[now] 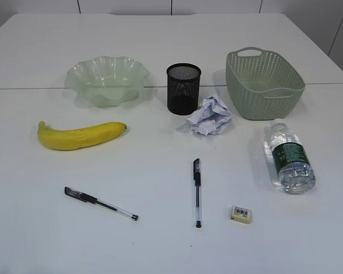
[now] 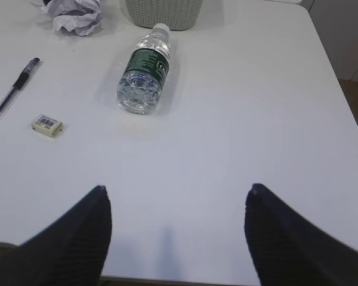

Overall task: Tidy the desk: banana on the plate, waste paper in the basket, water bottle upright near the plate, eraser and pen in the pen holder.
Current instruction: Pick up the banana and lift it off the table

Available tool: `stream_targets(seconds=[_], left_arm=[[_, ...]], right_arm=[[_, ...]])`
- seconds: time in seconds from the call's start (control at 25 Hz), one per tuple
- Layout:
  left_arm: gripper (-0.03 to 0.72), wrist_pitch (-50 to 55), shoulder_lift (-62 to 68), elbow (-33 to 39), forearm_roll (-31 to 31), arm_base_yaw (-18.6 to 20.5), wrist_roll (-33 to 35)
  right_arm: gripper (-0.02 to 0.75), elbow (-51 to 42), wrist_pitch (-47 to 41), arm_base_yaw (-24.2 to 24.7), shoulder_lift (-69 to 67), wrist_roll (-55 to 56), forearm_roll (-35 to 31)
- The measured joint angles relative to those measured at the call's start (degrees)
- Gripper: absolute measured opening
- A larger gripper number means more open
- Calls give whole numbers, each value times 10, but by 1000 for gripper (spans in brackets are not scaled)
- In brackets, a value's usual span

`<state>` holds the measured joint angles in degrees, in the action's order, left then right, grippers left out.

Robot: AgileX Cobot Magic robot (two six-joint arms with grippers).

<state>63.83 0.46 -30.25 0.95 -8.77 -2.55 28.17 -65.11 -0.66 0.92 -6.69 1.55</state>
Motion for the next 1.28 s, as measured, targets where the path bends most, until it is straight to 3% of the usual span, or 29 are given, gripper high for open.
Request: stream_targets(seconds=[0.52,0.88,1.28], left_arm=[[561,-3,0,-2,0,0,0],[557,-61,7,-28,-6,0,1],[515,-107,142,-46,-45,0,1]], right_arm=[[519,0,-1,0,0,0,-10],[519,41,5,0,-16,0,-19],[519,83,52,0,-88,-1,-26]])
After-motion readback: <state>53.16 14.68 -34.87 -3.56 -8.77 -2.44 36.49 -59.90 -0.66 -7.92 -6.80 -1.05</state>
